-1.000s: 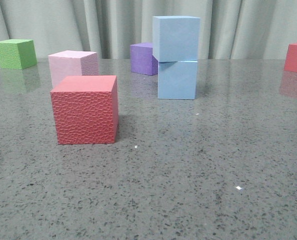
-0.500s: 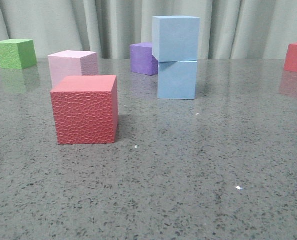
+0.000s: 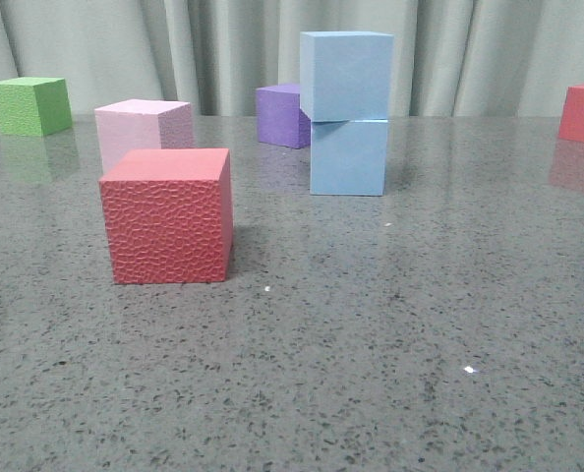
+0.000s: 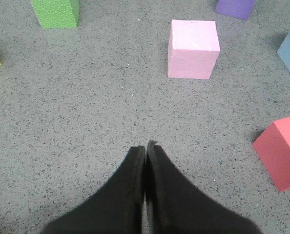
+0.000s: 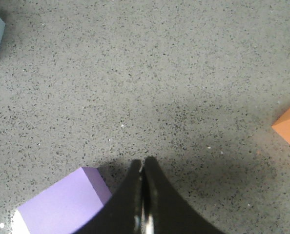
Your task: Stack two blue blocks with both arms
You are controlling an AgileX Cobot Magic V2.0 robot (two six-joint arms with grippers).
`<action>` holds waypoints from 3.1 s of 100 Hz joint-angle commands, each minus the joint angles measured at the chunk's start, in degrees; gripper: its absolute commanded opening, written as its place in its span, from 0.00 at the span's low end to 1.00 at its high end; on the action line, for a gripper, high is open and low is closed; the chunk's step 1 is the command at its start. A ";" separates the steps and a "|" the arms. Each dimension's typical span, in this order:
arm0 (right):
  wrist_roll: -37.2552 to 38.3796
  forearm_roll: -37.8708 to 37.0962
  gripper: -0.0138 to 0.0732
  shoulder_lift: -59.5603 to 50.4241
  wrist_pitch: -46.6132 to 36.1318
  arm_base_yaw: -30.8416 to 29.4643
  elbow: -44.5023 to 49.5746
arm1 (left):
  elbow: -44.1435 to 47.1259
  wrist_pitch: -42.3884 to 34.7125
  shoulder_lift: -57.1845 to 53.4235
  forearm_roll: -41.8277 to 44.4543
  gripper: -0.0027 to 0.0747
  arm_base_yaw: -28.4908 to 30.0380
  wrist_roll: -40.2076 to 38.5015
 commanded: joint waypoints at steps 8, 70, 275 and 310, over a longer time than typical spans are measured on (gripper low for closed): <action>-0.51 -0.20 0.02 -0.66 -2.96 -0.41 -1.34 | -1.53 -3.93 -0.34 -1.20 0.01 0.22 -0.64; -0.51 -0.20 0.02 -0.66 -2.96 -0.41 -1.34 | 2.06 -14.35 -3.48 -1.10 0.01 0.22 -0.64; -0.51 -0.20 0.02 -0.66 -2.96 -0.41 -1.34 | 52.41 -46.81 -46.31 13.31 0.01 0.12 -14.51; -0.51 -0.20 0.02 -0.66 -2.96 -0.41 -1.34 | 52.41 -47.34 -48.20 13.40 0.01 0.12 -14.51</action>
